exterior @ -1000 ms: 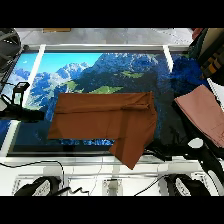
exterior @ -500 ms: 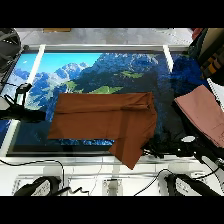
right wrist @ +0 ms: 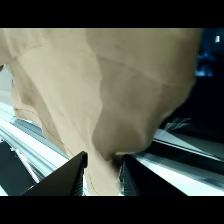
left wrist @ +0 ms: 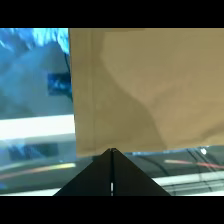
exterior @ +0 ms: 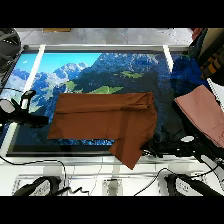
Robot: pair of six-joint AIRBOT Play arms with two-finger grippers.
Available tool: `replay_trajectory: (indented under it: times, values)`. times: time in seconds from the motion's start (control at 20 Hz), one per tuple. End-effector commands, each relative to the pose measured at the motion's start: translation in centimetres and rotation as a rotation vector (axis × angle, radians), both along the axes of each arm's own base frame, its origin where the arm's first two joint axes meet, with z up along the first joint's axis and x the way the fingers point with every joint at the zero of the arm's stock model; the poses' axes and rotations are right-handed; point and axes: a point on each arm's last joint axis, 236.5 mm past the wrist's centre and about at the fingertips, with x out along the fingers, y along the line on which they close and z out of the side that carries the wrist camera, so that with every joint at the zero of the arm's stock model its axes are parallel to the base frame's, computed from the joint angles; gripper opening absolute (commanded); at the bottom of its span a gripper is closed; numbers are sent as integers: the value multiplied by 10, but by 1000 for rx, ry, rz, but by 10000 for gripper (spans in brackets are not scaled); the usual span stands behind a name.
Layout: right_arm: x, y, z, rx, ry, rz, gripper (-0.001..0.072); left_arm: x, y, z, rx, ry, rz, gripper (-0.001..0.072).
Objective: Fold the clothes and pants, and hang the long-sleeved shirts on hangers.
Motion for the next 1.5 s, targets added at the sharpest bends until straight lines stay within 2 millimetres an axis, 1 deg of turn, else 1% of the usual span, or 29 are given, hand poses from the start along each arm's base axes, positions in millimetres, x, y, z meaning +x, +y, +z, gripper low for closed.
replay_trajectory:
  times: [0.0,0.05,0.1,0.15,0.2,0.25,0.3,0.35,0.4,0.55,0.6,0.7,0.8,0.85,1.05,1.25,1.3,1.35,1.4,1.45]
  values:
    - [14,1,-10,-61,-58,-14,313,-16,5,-18,-16,48,31,24]
    - [18,5,-11,-69,-74,-21,303,-18,6,-21,-26,51,49,25]
    - [22,7,-11,-74,-85,-31,302,-18,8,-23,-39,47,69,51]
    - [24,9,-11,-75,-92,-38,300,-18,9,-23,-54,41,93,262]
    - [24,9,-11,-78,-94,-36,240,-17,11,-24,-71,34,117,463]
    - [24,9,-12,-78,-94,-35,111,-18,13,-24,-87,32,139,471]
    - [24,9,-11,-78,-93,-35,55,-20,14,-26,-103,34,162,471]
    - [24,9,-11,-77,-93,-36,47,-23,17,-29,-112,39,182,470]
    - [24,9,-11,-78,-93,-36,11,-26,19,-33,-122,43,207,470]
    - [24,9,-11,-77,-93,-37,11,-32,20,-44,-196,36,306,470]
    - [24,9,-11,-77,-93,-37,11,-32,16,-48,-236,30,345,470]
    - [24,9,-11,-77,-94,-37,11,-40,5,-55,-304,53,391,470]
    - [24,9,-11,-78,-93,-37,11,-52,-4,-65,-329,102,431,470]
    - [24,9,-11,-78,-94,-38,12,-54,-6,-70,-337,106,454,470]
    - [25,8,-12,-83,-96,-41,11,-46,-7,-82,-356,56,539,470]
    - [26,8,-12,-84,-97,-41,11,-36,5,-85,-322,-1,577,453]
    - [26,8,-12,-84,-97,-41,11,-34,7,-85,-315,-12,581,336]
    - [26,8,-12,-84,-98,-41,11,-33,8,-85,-312,-16,582,237]
    - [28,8,-11,-83,-101,-42,11,-32,9,-85,-310,-20,583,189]
    - [30,8,-10,-83,-107,-41,12,-31,10,-85,-307,-25,584,180]
